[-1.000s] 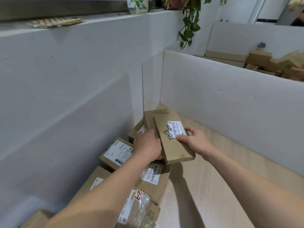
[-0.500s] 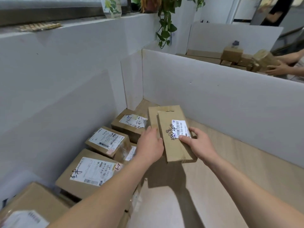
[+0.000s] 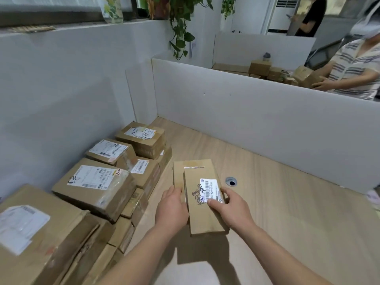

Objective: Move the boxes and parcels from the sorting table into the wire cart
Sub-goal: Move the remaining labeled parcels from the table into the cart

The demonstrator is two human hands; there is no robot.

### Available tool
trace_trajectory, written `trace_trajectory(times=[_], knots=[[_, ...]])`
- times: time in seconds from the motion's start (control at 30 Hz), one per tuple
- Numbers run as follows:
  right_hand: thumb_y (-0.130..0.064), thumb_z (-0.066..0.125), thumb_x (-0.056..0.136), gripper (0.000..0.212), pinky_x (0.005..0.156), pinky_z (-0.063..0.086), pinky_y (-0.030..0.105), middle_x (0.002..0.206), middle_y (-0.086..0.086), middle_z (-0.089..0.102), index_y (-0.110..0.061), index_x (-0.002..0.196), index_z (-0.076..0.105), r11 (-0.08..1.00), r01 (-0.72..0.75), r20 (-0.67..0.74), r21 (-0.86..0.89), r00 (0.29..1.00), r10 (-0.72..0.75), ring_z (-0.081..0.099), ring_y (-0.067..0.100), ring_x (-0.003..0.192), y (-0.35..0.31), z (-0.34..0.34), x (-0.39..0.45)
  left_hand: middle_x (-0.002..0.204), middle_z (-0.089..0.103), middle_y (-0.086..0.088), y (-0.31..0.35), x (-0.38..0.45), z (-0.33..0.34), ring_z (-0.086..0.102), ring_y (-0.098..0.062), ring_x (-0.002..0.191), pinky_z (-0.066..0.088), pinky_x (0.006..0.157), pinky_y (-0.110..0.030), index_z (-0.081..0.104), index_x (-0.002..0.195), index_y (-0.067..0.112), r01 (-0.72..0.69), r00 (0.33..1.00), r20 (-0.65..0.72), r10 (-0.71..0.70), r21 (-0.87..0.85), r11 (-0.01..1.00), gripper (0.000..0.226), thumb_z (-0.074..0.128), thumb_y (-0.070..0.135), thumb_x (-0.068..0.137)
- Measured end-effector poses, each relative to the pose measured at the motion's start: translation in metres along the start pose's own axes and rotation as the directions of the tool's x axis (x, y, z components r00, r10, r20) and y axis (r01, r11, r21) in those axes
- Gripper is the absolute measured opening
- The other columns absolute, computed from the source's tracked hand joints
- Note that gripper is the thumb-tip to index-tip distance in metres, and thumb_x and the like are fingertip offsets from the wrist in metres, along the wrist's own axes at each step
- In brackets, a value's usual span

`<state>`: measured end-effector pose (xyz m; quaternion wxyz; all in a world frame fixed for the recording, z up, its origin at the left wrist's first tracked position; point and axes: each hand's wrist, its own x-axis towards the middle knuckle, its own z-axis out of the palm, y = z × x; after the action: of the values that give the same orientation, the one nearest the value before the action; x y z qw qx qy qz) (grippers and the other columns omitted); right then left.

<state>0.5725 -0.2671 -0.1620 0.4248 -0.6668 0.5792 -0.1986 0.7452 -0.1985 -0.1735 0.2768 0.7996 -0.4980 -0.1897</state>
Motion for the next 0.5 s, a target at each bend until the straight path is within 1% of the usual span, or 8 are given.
trace_trajectory(times=[0.13,0.2,0.3,0.4,0.47,0.5], knots=[[-0.045,0.076,0.082,0.064,0.088,0.051,0.030,0.120,-0.010,0.069,-0.029,0.140,0.057,1.000,-0.024,0.039,-0.005,0.999,0.025,0.064,0.011,0.103,0.028,0.003,-0.029,0.131,0.056,-0.002,-0.009,-0.037,0.018,0.048,-0.024,0.127,0.041,0.101,-0.032,0.056,0.130,0.018,0.037,0.999,0.028,-0.037,-0.001,0.999,0.040,0.049,0.006,0.092],[-0.044,0.076,0.082,0.061,0.088,0.052,0.030,0.115,-0.013,0.069,-0.029,0.138,0.058,0.999,-0.032,0.067,-0.007,0.997,0.032,0.065,0.010,0.102,0.040,0.008,-0.040,0.134,0.056,0.000,-0.017,-0.051,0.026,0.047,-0.023,0.128,0.042,0.101,-0.034,0.056,0.130,0.020,0.058,0.997,0.041,-0.058,-0.008,0.998,0.042,0.050,0.006,0.092],[-0.041,0.076,0.083,0.058,0.089,0.051,0.030,0.108,-0.016,0.065,-0.028,0.137,0.059,0.999,-0.048,0.104,-0.016,0.993,0.049,0.065,0.010,0.102,0.055,0.021,-0.051,0.132,0.058,0.003,-0.029,-0.071,0.031,0.048,-0.019,0.124,0.044,0.100,-0.033,0.055,0.133,0.023,0.095,0.993,0.066,-0.095,-0.004,0.995,0.043,0.051,0.009,0.093],[-0.040,0.075,0.085,0.058,0.088,0.049,0.029,0.114,-0.012,0.068,-0.027,0.139,0.058,0.997,-0.079,0.142,-0.026,0.987,0.082,0.064,0.011,0.104,0.066,0.040,-0.059,0.132,0.057,0.005,-0.047,-0.086,0.035,0.048,-0.017,0.123,0.045,0.100,-0.032,0.053,0.137,0.025,0.133,0.987,0.093,-0.132,-0.002,0.991,0.043,0.052,0.014,0.095],[-0.040,0.075,0.086,0.059,0.088,0.048,0.028,0.121,-0.009,0.069,-0.027,0.141,0.057,0.995,-0.096,0.167,-0.031,0.981,0.099,0.063,0.012,0.105,0.072,0.054,-0.063,0.130,0.058,0.006,-0.059,-0.092,0.035,0.049,-0.016,0.121,0.045,0.098,-0.031,0.054,0.135,0.026,0.153,0.982,0.111,-0.151,-0.007,0.988,0.042,0.053,0.016,0.095],[-0.039,0.074,0.086,0.058,0.087,0.048,0.028,0.121,-0.009,0.069,-0.028,0.141,0.057,0.994,-0.103,0.182,-0.029,0.977,0.107,0.063,0.011,0.104,0.074,0.062,-0.065,0.130,0.058,0.007,-0.066,-0.094,0.035,0.049,-0.016,0.120,0.045,0.097,-0.031,0.055,0.134,0.026,0.163,0.980,0.120,-0.160,-0.010,0.987,0.041,0.054,0.016,0.094]])
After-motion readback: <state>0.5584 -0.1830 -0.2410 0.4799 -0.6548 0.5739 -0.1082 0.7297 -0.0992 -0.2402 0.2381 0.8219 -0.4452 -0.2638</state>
